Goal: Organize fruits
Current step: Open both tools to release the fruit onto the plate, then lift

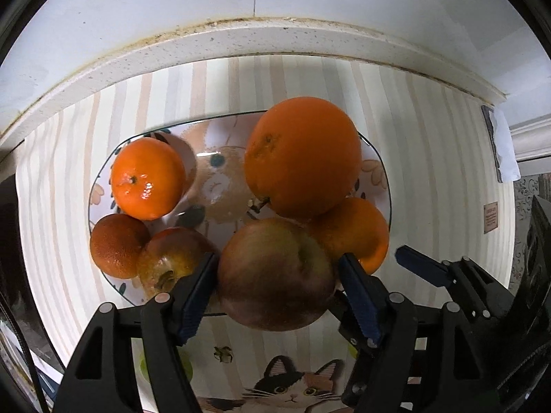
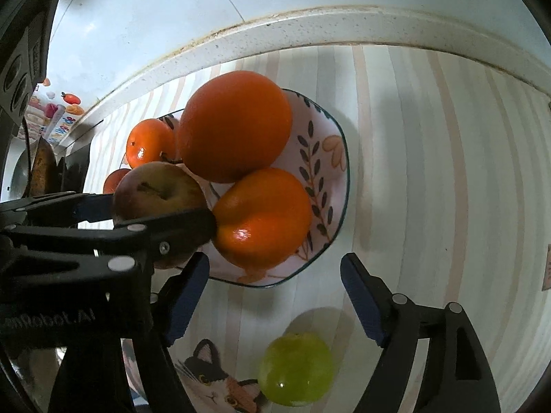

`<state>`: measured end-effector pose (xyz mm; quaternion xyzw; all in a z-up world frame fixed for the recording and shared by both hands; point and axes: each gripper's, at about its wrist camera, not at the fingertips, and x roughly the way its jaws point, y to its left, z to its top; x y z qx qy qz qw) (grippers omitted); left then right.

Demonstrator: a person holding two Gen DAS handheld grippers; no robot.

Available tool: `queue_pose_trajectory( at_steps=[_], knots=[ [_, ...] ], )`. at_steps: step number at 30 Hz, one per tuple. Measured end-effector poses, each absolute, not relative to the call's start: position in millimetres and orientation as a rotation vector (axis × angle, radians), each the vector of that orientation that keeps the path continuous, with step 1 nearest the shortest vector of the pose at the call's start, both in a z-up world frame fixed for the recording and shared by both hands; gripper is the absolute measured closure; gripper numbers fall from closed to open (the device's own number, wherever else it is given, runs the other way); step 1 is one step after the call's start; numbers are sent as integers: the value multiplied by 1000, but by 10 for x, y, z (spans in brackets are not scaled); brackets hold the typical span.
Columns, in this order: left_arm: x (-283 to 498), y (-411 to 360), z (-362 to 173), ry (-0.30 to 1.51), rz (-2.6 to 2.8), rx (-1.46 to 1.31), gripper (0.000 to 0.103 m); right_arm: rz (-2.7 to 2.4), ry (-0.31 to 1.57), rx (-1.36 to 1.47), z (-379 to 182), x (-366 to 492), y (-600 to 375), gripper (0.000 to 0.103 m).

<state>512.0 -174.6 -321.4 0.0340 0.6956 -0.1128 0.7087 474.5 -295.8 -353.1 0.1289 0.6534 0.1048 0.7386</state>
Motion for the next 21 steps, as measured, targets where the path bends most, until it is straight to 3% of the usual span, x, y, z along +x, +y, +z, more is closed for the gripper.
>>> queue_pose_trajectory(
  at_steps=[4, 13, 16, 21],
  knots=[
    [5067, -1760, -3226, 1524, -243, 93, 32, 215, 1441, 287, -3512, 4694, -2961, 16],
    [5030, -1709, -3138, 1497, -238, 74, 32, 162, 1440, 338, -3536, 4610, -3024, 16],
    [4955, -1588, -2985, 1443, -219, 68, 32, 121, 1415, 309, -3366, 4578, -3049, 9],
    [4763, -1230, -2664, 1353, -168, 49, 31, 63, 1380, 289, -3002, 4506, -3052, 6]
  ],
)
